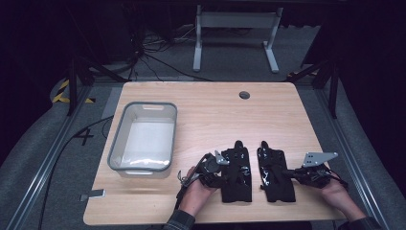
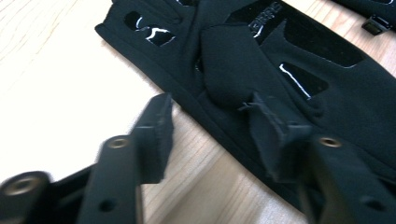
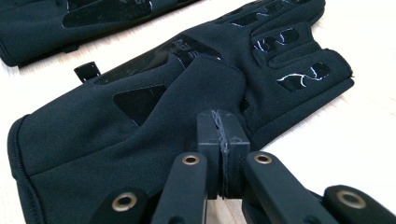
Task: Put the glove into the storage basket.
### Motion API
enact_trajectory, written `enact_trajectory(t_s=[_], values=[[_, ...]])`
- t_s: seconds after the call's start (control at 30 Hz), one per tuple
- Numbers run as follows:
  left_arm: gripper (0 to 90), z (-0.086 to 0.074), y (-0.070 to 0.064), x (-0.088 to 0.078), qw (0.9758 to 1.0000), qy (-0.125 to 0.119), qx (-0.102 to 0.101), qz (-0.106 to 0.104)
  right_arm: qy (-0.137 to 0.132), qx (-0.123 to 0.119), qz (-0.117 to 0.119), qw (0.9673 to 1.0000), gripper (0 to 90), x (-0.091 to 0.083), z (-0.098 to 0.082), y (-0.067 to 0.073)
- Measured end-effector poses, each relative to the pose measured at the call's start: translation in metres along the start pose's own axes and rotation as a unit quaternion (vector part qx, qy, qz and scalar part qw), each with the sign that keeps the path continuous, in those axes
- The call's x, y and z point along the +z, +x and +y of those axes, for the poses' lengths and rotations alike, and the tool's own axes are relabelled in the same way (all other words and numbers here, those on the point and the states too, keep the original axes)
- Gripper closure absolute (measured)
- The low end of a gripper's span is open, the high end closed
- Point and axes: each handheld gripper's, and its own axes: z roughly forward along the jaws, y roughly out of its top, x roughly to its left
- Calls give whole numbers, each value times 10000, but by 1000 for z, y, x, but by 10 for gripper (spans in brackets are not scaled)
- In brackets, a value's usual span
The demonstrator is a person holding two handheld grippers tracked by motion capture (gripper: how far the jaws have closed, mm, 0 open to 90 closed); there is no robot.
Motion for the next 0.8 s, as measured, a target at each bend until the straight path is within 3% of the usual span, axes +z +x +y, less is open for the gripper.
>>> enact_trajectory(t_s=[0.27, 0.37, 0.5, 0.8], values=[[850, 1, 4, 0, 9994, -11, -339, -52, 16, -15, 17, 10000, 897, 1, 1, 0], [870, 2, 6, -1, 9988, -26, -470, -94, 28, -28, 15, 10000, 897, 1, 1, 0], [873, 1, 10, -6, 9970, -253, -715, -177, 28, -30, 19, 10000, 897, 1, 1, 0], [875, 2, 19, -14, 9946, -487, -915, -30, 51, -110, 63, 9999, 898, 5, 5, 5]])
